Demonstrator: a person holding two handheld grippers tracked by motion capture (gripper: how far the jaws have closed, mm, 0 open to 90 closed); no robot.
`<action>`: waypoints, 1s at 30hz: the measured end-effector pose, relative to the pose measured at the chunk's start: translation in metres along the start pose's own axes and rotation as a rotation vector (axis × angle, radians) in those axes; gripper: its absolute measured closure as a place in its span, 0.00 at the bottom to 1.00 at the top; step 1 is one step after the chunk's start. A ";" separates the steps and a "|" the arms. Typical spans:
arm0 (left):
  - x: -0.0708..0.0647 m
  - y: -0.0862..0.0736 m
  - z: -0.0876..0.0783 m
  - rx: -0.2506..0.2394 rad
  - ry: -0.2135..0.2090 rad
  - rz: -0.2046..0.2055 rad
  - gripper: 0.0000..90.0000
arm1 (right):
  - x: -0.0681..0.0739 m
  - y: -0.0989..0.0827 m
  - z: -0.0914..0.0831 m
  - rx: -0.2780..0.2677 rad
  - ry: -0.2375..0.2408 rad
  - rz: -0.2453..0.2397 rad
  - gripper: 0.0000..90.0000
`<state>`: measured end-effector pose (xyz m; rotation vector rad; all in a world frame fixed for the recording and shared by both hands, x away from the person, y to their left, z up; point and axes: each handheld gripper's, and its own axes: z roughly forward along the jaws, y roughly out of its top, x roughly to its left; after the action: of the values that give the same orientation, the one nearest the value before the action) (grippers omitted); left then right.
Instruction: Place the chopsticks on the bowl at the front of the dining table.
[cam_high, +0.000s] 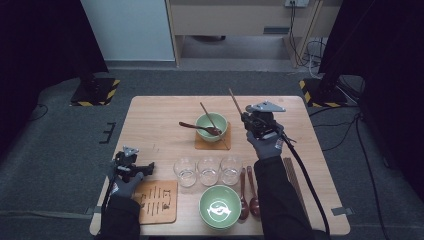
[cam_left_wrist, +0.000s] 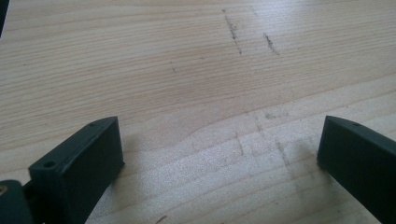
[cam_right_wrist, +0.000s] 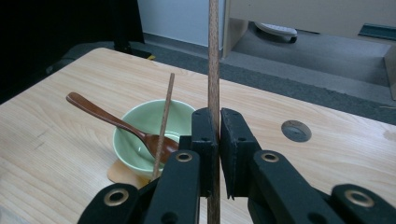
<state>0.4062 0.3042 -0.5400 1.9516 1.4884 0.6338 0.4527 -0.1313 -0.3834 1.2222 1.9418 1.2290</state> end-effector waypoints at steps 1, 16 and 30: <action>0.000 0.000 0.000 0.000 0.000 0.000 0.00 | 0.001 0.001 0.001 0.000 -0.001 -0.004 0.94; 0.000 0.000 0.000 0.000 0.000 0.000 0.00 | 0.007 0.012 0.021 -0.011 0.013 -0.003 0.94; 0.000 0.000 0.000 0.000 -0.001 0.000 0.00 | 0.012 0.028 0.033 -0.049 0.039 0.019 0.94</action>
<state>0.4063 0.3042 -0.5400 1.9518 1.4874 0.6337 0.4853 -0.1019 -0.3729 1.2026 1.9210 1.3114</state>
